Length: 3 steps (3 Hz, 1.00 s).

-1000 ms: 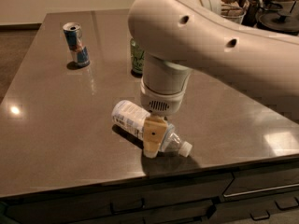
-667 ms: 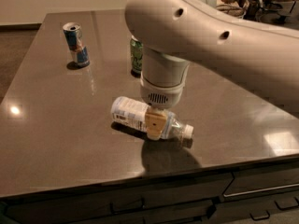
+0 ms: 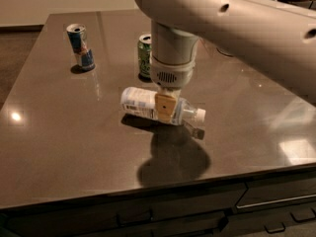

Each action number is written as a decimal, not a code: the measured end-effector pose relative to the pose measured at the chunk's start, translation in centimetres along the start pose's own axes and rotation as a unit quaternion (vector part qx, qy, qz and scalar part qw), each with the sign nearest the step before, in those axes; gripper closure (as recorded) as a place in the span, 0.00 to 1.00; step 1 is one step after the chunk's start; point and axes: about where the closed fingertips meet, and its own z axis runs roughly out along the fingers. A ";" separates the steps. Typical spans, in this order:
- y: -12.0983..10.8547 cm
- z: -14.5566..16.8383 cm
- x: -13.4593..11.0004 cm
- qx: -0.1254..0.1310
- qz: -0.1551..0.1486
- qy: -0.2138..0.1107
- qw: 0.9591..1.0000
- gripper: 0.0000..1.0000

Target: Move blue plastic bottle near green can

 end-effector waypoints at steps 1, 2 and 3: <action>-3.5 -0.5 -0.6 0.008 0.017 0.000 1.000 1.00; -6.7 -0.4 -0.9 0.012 0.028 -0.004 1.000 1.00; -8.7 0.4 -0.7 0.006 0.028 -0.011 1.000 0.81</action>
Offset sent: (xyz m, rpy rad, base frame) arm 0.0972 -0.0285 0.0148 0.0005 -0.0118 -0.0851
